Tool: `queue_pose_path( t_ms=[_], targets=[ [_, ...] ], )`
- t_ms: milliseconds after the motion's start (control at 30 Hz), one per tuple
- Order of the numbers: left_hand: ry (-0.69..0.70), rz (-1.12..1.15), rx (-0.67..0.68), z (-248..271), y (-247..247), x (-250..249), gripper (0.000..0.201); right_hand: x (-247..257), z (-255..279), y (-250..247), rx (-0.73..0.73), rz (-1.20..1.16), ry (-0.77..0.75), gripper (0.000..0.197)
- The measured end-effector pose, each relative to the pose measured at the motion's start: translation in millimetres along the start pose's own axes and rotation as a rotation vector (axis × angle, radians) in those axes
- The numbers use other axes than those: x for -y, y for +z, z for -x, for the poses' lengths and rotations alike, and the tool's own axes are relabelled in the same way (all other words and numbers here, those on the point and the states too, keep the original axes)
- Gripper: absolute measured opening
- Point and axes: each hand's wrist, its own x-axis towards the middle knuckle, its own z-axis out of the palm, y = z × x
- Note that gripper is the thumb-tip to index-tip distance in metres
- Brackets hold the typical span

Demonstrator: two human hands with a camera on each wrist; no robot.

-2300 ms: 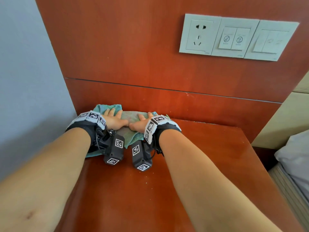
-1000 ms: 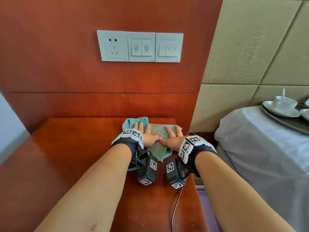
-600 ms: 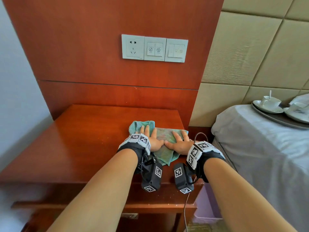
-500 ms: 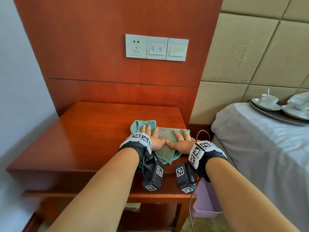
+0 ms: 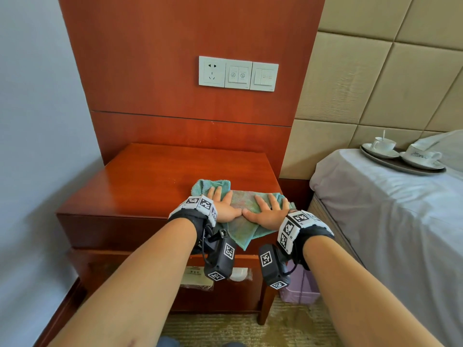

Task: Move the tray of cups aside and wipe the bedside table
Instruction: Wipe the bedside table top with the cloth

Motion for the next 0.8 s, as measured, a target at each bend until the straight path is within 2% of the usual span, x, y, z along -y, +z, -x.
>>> queue_pose_path(
  t_ms=[133,267,433,600,800],
  targets=[
    [0.012,-0.013,-0.001,10.3,1.6,12.2,0.078,13.3,8.8,6.0,0.004,-0.006,0.002,0.083],
    [-0.021,-0.003,-0.024,13.2,-2.7,40.4,0.072,44.6,10.6,12.2,0.069,-0.063,-0.011,0.088],
    [-0.108,-0.002,-0.067,13.1,-14.0,101.8,0.069,108.7,10.0,20.5,0.162,-0.051,-0.095,0.092],
    [-0.204,0.014,-0.093,16.4,-27.8,168.4,0.071,169.4,5.2,18.7,0.173,0.001,-0.310,0.084],
    [-0.328,0.050,-0.140,18.9,-41.4,231.3,0.070,250.3,-15.7,37.1,0.240,0.059,-0.271,0.092]
  ],
)
